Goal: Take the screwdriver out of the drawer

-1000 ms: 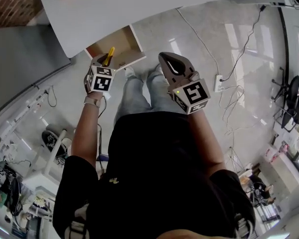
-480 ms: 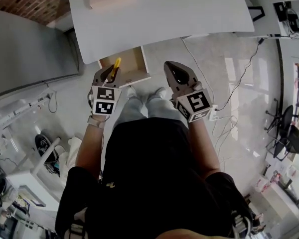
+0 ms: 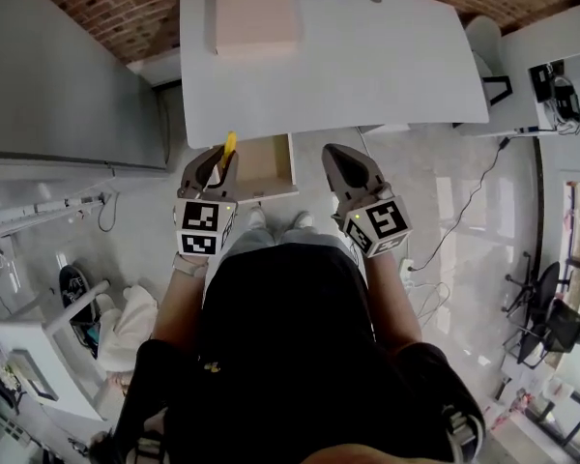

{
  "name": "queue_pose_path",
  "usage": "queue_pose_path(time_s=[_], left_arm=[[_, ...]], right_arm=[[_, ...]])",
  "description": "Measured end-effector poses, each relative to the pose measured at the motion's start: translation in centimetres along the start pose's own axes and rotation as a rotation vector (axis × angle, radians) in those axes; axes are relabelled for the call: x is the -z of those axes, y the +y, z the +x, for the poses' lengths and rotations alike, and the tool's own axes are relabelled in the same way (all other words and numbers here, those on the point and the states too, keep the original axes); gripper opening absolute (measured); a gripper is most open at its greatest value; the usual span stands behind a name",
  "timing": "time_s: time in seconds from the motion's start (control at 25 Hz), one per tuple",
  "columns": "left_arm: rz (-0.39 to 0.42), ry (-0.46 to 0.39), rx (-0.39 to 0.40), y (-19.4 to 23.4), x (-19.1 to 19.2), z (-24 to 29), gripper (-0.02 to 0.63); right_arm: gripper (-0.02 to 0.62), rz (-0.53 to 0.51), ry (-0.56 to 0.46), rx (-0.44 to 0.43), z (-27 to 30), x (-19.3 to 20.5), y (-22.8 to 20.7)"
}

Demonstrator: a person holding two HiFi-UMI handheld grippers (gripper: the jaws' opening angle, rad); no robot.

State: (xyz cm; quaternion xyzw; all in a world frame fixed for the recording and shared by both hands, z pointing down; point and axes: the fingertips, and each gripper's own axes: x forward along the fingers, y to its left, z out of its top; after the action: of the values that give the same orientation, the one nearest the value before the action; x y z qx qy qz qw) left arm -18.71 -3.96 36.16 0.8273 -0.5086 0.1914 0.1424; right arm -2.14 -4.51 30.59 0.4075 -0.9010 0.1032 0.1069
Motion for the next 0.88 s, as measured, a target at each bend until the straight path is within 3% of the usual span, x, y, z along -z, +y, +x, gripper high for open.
queue_pose_path(time_s=[0.28,0.68,0.88], left_arm=[[-0.031,-0.142,-0.040,0.5,-5.6,-3.5,0.074],[-0.092,-0.327,-0.100,2.3,-10.0,-7.2,0.074],[-0.095,-0.371,-0.125,2.7,-11.0,-8.4,0.074]], right_arm=[[0.012,-0.050,-0.052,-0.048,0.3,-4.7,-0.2],[0.012,-0.112,-0.088,-0.107,1.5,-9.0,0.4],[0.012,-0.133,-0.098,-0.146,1.9,-9.9,1.1]])
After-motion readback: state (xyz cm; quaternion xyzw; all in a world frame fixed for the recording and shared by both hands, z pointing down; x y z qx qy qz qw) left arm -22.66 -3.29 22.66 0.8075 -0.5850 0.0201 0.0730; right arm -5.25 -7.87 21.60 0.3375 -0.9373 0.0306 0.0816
